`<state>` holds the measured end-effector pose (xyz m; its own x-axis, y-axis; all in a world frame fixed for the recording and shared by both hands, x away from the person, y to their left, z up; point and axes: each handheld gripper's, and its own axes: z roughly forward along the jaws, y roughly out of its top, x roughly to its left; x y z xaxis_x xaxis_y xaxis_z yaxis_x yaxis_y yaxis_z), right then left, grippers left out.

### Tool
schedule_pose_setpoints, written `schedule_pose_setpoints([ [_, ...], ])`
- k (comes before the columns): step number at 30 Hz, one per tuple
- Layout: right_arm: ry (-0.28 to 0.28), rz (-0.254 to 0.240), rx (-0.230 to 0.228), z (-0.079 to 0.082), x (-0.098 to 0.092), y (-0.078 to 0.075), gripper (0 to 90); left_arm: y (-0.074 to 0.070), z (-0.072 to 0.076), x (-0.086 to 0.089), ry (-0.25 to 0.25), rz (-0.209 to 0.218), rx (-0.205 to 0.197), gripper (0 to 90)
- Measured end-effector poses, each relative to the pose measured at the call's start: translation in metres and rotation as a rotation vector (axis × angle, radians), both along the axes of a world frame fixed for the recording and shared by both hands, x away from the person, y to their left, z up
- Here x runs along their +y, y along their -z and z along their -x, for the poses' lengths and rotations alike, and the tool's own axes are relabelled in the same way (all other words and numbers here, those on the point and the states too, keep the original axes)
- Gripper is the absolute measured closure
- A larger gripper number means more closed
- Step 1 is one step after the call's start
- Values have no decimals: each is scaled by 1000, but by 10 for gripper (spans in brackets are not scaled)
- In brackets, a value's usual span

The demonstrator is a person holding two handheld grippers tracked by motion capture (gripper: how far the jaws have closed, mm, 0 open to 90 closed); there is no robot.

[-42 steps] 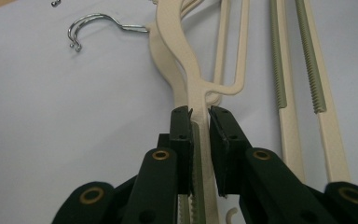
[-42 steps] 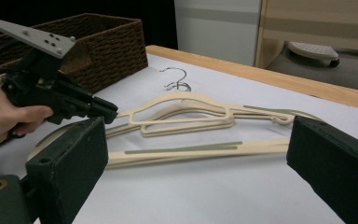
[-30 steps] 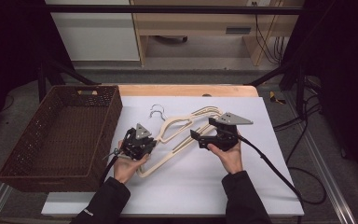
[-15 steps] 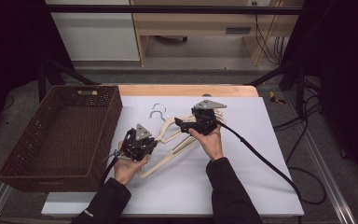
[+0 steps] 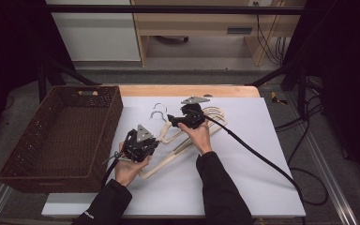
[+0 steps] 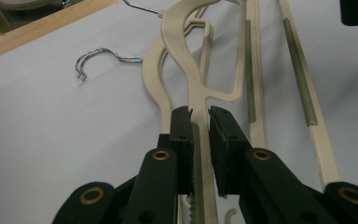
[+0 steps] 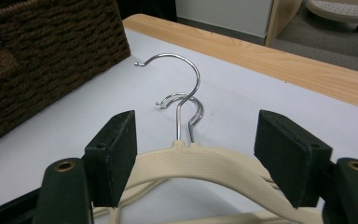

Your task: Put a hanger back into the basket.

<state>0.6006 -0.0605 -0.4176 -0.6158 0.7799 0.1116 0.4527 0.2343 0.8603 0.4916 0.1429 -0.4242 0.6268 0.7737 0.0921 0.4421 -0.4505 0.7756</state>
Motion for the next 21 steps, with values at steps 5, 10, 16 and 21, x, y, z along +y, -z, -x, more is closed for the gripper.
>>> schedule_pose_setpoints([
  [5, -12, 8, 9, -8, 7, 4, 439, 0, 0, 0, 1, 2, 0, 797],
  [10, -25, 26, 20, -12, 13, 8, 512, 1, 1, -1, 1, 2, -5, 797],
  [16, -32, 52, 37, -15, 20, 14, 622, 1, 1, -1, 2, -2, 3, 797],
  [21, -29, 49, 76, -21, 20, 19, 708, 2, 1, -1, 5, -5, 2, 797],
])
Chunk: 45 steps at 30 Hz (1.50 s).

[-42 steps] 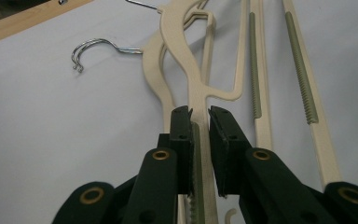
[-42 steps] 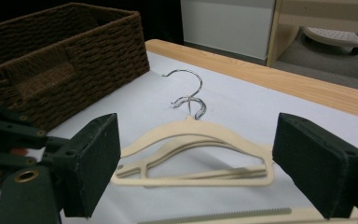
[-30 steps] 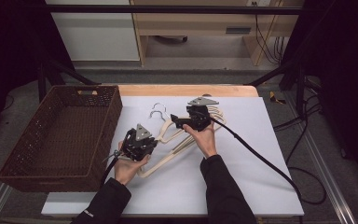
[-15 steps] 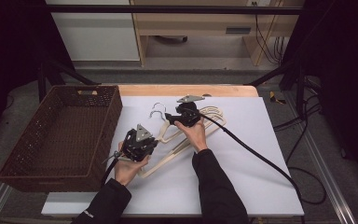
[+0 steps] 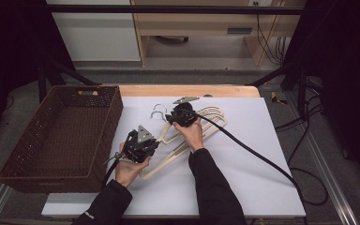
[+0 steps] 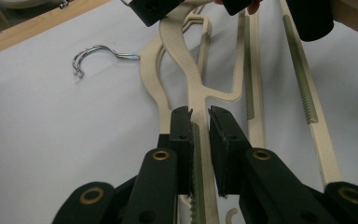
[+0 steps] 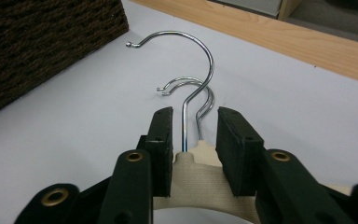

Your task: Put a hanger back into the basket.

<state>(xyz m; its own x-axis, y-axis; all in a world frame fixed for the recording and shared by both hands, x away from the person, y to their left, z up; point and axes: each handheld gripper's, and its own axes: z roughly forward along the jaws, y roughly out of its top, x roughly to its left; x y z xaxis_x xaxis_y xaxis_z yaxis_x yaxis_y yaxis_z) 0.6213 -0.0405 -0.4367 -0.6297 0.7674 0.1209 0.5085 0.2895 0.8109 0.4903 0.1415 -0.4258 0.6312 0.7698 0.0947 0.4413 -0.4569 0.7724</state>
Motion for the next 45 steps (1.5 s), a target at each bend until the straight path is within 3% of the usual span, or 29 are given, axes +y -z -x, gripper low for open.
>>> schedule_pose_setpoints([
  [5, -13, -20, 41, -1, 0, 0, 824, 1, 0, -1, 1, -1, -2, 797],
  [12, -21, -21, 55, -1, -2, -3, 833, 2, 1, -2, 7, -2, 4, 797],
  [17, -32, -3, 20, 3, -3, -8, 839, 3, 0, -1, 14, -18, 17, 797],
  [18, -27, -3, 20, 5, -3, -10, 888, 5, 0, -2, 11, -10, 16, 797],
  [27, -38, 32, -26, 17, -6, -22, 892, 8, 2, -2, 18, 5, 58, 800],
  [30, -46, 50, -50, 21, -6, -25, 892, 8, 2, -2, 23, 34, 63, 799],
  [34, -47, 60, -65, 29, -5, -26, 892, -4, 1, 0, 34, 82, 30, 690],
  [39, -56, 44, -81, 35, -5, -27, 892, -17, -4, 1, 40, 143, 21, 457],
  [40, -56, 25, -88, 38, -7, -27, 892, -19, -8, -1, 36, 192, 45, 426],
  [41, -67, 22, -93, 39, -9, -28, 892, -20, -13, 0, 29, 182, 16, 409],
  [42, -62, 11, -95, 40, -10, -29, 892, -20, -18, -1, 27, 182, 13, 395],
  [45, -70, 1, -103, 43, -14, -30, 892, -18, -27, -5, 22, 177, 33, 398],
])
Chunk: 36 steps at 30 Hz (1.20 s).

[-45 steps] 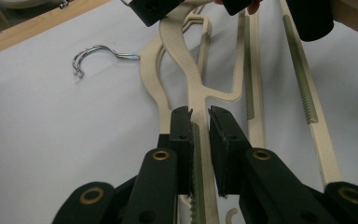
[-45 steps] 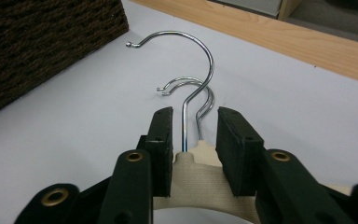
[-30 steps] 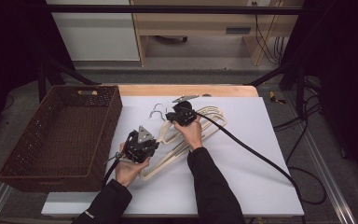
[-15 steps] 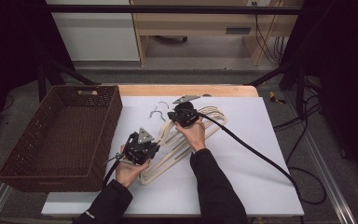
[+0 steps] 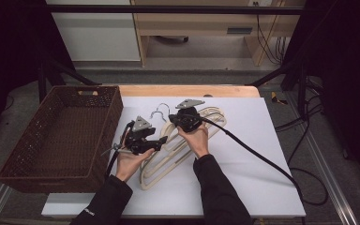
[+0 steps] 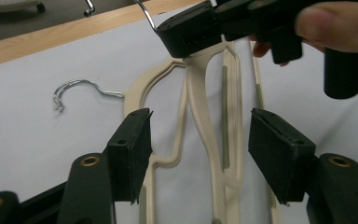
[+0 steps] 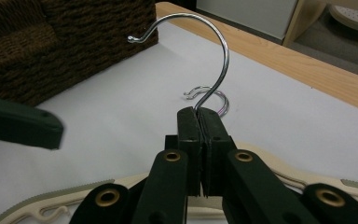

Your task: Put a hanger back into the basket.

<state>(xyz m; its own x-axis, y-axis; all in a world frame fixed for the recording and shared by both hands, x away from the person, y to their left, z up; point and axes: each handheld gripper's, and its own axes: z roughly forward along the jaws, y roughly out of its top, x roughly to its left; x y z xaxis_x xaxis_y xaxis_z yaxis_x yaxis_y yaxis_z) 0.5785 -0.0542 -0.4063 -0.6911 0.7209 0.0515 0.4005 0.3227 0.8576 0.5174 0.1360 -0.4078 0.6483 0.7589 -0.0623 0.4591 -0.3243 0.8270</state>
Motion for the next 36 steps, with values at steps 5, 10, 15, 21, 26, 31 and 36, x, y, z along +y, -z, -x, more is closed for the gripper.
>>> schedule_pose_setpoints([
  [5, -21, -19, -29, 8, -5, -4, 891, 5, -20, -14, 25, 9, 73, 499],
  [10, -30, -29, -42, 13, -8, -7, 891, 10, -28, -24, 57, 12, 105, 643],
  [15, -40, -22, -53, 19, -13, -10, 890, 9, -28, -28, 91, 44, 133, 781],
  [21, -46, -38, -67, 29, -22, -17, 884, 4, -20, -28, 105, 85, 149, 817],
  [26, -69, -84, -96, 53, -42, -30, 772, -6, 0, -34, 141, 90, 98, 857],
  [31, -91, -137, -109, 89, -72, -41, 657, -14, 18, -37, 150, 74, 73, 858],
  [36, -58, -200, -131, 125, -111, -46, 492, -24, 29, -34, 156, 71, 44, 858],
])
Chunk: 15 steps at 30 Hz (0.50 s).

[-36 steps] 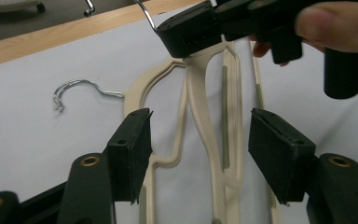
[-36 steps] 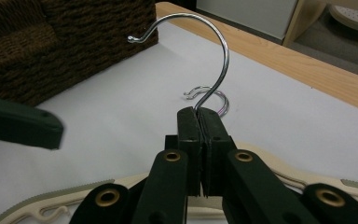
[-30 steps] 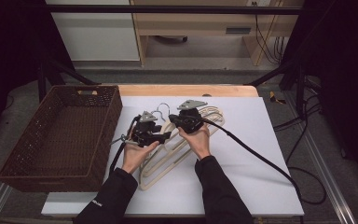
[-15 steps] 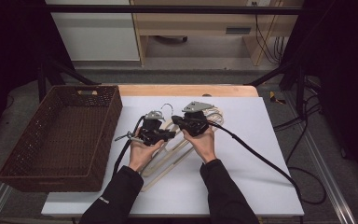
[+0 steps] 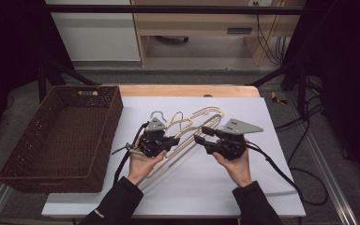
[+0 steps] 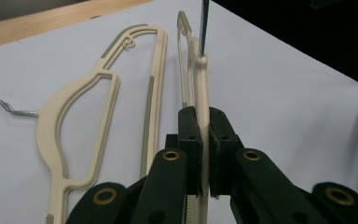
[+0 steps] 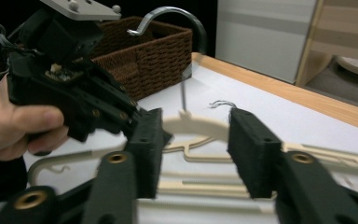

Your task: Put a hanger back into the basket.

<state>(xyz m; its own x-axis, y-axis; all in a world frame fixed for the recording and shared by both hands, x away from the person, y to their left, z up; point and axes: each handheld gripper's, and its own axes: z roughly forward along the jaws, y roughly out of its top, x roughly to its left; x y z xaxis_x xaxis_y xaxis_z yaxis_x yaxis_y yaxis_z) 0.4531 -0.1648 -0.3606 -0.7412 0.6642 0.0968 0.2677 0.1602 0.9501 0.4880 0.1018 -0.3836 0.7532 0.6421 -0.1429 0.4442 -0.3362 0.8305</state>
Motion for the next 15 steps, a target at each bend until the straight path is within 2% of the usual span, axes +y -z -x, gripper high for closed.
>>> schedule_pose_setpoints([
  [3, 52, -24, -15, 15, -21, 4, 380, -16, 13, 5, 17, -4, -44, 858],
  [6, 102, -16, -33, 25, -39, 13, 258, -30, 22, 11, 26, -11, -78, 857],
  [8, 128, 0, -11, 28, -48, 19, 191, -39, 27, 15, 33, -17, -97, 857],
  [10, 141, -2, -1, 29, -52, 22, 174, -44, 30, 18, 35, -26, -109, 857],
  [11, 161, -12, 22, 31, -60, 25, 150, -52, 33, 24, 44, -33, -120, 857],
  [12, 170, -12, 33, 31, -63, 27, 140, -52, 33, 24, 44, -33, -120, 857],
  [13, 179, -12, 36, 32, -65, 28, 136, -60, 35, 31, 46, -35, -126, 857],
  [15, 198, 16, 36, 34, -67, 29, 112, -70, 38, 39, 38, -39, -141, 857],
])
